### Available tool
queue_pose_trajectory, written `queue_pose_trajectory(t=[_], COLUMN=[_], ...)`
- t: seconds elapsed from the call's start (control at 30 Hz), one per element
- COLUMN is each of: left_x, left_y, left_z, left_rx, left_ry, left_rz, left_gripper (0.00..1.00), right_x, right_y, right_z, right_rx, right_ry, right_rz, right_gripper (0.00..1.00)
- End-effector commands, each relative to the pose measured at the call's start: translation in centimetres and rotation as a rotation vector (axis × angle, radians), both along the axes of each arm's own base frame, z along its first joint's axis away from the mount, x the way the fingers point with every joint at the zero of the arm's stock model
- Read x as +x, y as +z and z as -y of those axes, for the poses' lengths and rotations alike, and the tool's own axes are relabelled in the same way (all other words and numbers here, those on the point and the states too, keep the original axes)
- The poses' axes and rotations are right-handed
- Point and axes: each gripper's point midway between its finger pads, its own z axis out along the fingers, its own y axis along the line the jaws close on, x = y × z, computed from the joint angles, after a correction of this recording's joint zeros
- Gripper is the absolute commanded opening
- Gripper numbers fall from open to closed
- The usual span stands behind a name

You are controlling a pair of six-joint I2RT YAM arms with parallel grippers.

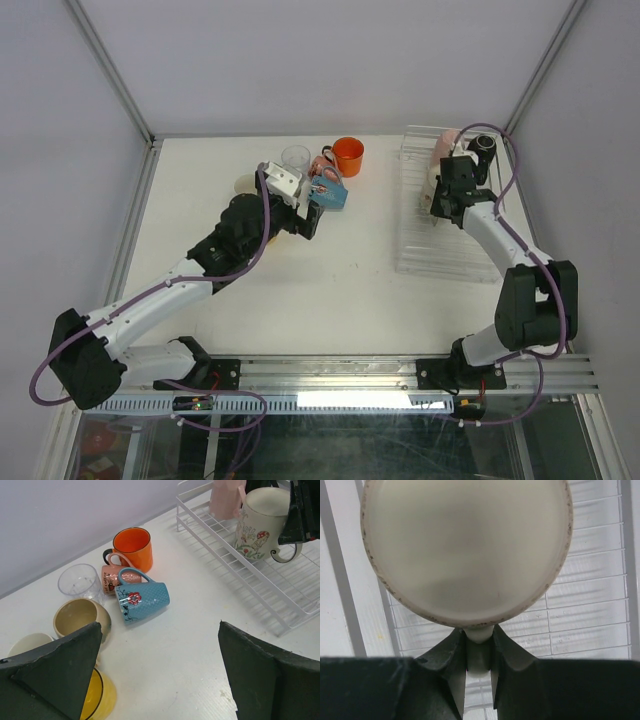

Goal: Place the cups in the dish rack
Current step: Adjust the cup in the dish rack.

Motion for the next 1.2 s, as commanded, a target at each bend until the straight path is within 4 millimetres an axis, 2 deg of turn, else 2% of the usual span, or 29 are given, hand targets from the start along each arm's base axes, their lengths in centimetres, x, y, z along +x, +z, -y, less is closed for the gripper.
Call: queue_pose_trajectory(t=[0.0,0.1,0.27,0.67,0.9,1.17], left_x=[0.0,0.0,0.0,-0.2,-0.2,-0.2], left_y=[2.7,2.6,2.9,3.0,2.9,3.0], left_z=[-0.7,-0.7,-0.8,-0.8,-0.8,-0.9], left_rx=[-0.048,-0.046,-0.048,-0.053,-0.051,-0.050], left_ry=[0.009,0.010,0.014,0.006,0.005,0.008], left_rz=[0.073,0.073,0.080,0.082,0.081,0.083], left_gripper=[0.99,0.99,0.99,0.99,0.99,0.99], right_x=[0.9,1.1,1.7,1.5,1.4,1.8], right_y=[3.5,3.7,5.1,7.7,7.2,6.3], right_z=[-0.2,0.0,1.2,7.1,10.0,11.8], right_rx=[-0.034,-0.071,-0.124,-0.132,-0.108,-0.085], right_ry=[0.087,0.125,0.137,0.116,0.123,0.182], right_rz=[0.122,0.129,0.182,0.256,0.250,0.243], right_gripper=[0.00,0.00,0.00,0.00,0.00,0.00])
